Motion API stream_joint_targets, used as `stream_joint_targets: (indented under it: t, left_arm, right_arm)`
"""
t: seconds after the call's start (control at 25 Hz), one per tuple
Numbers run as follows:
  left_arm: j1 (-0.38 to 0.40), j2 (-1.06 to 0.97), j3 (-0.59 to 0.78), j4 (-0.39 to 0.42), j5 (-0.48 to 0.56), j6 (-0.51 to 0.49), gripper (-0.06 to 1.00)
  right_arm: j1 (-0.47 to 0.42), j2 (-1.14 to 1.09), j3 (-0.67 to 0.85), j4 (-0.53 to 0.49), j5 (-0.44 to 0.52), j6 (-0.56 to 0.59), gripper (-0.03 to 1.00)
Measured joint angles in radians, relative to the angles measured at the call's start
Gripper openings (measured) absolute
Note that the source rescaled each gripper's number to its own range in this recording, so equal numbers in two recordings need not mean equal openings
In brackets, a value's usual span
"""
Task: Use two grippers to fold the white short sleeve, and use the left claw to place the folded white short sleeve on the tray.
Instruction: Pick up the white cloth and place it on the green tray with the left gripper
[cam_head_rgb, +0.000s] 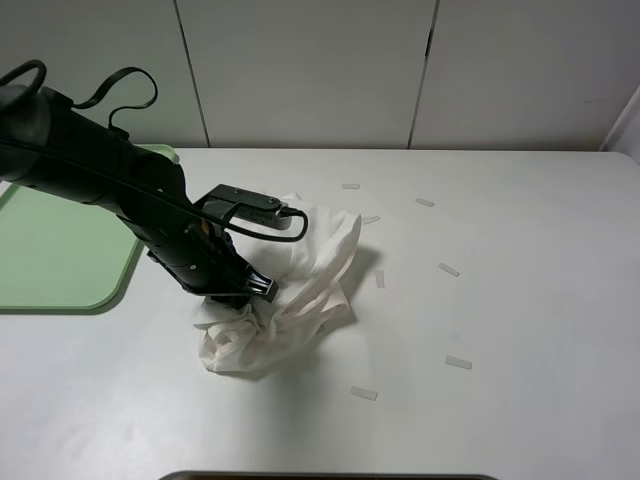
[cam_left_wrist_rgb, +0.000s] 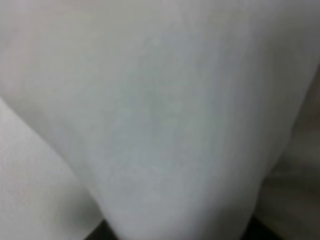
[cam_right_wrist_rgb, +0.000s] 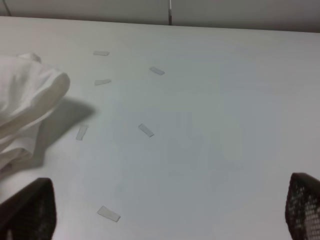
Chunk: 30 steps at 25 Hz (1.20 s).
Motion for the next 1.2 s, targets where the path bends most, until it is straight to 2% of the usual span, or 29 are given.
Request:
stream_joint_targets:
  t: [0.28,0.32,0.48,0.76,0.8,0.84,0.88,1.08,1.2]
  left_arm:
    - [0.000,-0.020,-0.001,0.007,0.068,0.037,0.22]
    - [0.000,-0.059,0.000,0.046,0.128,0.044,0.21]
    - [0.002,-0.146,0.001,0.144,0.192,0.049,0.21]
    - [0.032,-0.211,0.001,0.198,0.235,0.051,0.21]
    - [0.068,-0.232,0.001,0.219,0.253,0.051,0.21]
    - [0.151,-0.249,0.001,0.254,0.266,0.051,0.21]
    - [0.180,-0.249,0.001,0.266,0.267,0.051,0.21]
    - [0.311,-0.249,0.001,0.305,0.270,0.055,0.21]
    - [0.348,-0.249,0.001,0.307,0.270,0.055,0.21]
  right_arm:
    - [0.000,0.000,0.000,0.000,0.000,0.000,1.00]
    - [0.000,0.000,0.000,0.000,0.000,0.000,1.00]
    - [0.000,0.000,0.000,0.000,0.000,0.002,1.00]
    - [0.000,0.000,0.000,0.000,0.000,0.002,1.00]
    - [0.000,0.000,0.000,0.000,0.000,0.002,1.00]
    - [0.000,0.000,0.000,0.000,0.000,0.003,1.00]
    - [0.000,0.000,0.000,0.000,0.000,0.003,1.00]
    - [0.000,0.000,0.000,0.000,0.000,0.003,1.00]
    - [0.000,0.000,0.000,0.000,0.000,0.003,1.00]
